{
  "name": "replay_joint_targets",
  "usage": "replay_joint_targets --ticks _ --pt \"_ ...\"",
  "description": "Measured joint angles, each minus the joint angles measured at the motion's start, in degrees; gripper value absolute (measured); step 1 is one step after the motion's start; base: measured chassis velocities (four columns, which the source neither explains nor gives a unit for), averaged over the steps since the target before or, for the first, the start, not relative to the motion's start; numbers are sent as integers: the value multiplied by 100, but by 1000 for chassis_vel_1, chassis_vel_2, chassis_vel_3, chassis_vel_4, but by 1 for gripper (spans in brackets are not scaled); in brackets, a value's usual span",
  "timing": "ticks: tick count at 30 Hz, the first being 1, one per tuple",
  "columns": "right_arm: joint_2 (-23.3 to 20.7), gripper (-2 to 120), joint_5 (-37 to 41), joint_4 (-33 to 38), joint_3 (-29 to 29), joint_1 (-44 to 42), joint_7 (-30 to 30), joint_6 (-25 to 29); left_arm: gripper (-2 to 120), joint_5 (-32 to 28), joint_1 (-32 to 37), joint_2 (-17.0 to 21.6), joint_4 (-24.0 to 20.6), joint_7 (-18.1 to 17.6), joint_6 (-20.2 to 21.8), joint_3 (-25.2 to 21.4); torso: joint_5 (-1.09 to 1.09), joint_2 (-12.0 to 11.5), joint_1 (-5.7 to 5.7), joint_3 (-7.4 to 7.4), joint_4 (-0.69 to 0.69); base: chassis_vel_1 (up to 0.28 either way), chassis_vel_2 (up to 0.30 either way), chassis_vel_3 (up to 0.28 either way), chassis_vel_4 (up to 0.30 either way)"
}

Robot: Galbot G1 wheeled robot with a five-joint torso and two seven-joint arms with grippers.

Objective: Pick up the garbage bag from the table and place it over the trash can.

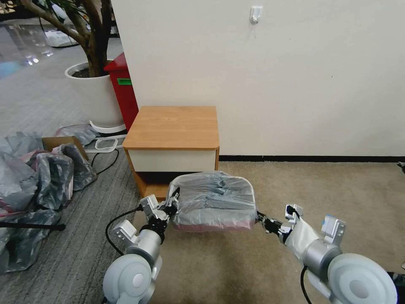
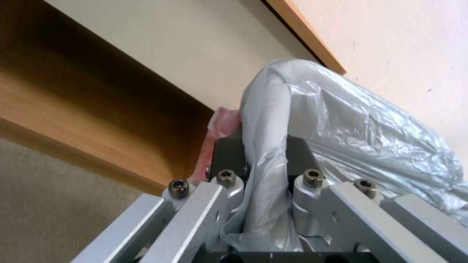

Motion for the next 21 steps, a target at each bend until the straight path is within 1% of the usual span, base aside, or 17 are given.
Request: replay_joint_targets --ticks 1,3,4,5,9,10,12,13,14,16,18,21 --pt "37 0 -256 -88 -48 -3 -100 148 7 -33 -1 -1 -15 -18 5 2 0 0 0 0 0 0 0 0 0" --pt "72 0 -511 -211 -89 -2 -268 334 8 -80 6 4 -46 -26 10 1 0 0 0 0 0 0 0 0 0" --pt "89 0 -722 -329 -104 12 -470 485 8 -138 26 16 -81 -33 28 -9 1 0 0 0 0 0 0 0 0" --pt "89 0 -722 -329 -104 12 -470 485 8 -138 26 16 -81 -33 28 -9 1 0 0 0 0 0 0 0 0" --pt "94 0 -1080 -581 -127 56 -904 754 8 -212 55 34 -145 -41 55 -23 0 0 0 0 0 0 0 0 0" --pt "94 0 -1080 -581 -127 56 -904 754 8 -212 55 34 -145 -41 55 -23 0 0 0 0 0 0 0 0 0" --pt "98 0 -1346 -795 -167 95 -1267 996 8 -250 59 35 -183 -49 74 -20 0 0 0 0 0 0 0 0 0" --pt "98 0 -1346 -795 -167 95 -1267 996 8 -250 59 35 -183 -49 74 -20 0 0 0 0 0 0 0 0 0" --pt "107 0 -1524 -930 -186 119 -1464 1143 8 -260 63 35 -207 -54 85 -12 0 0 0 0 0 0 0 0 0" --pt "122 0 -1734 -1123 -218 154 -1676 1352 8 -282 72 36 -245 -59 108 0 0 0 0 0 0 0 0 0 0" --pt "129 0 -1834 -1199 -230 167 -1753 1441 8 -292 77 37 -258 -62 113 2 1 0 0 0 0 0 0 0 0" --pt "166 0 -2273 -1457 -255 205 -1927 1725 8 -321 89 44 -308 -71 132 4 1 0 0 0 0 0 0 0 0"
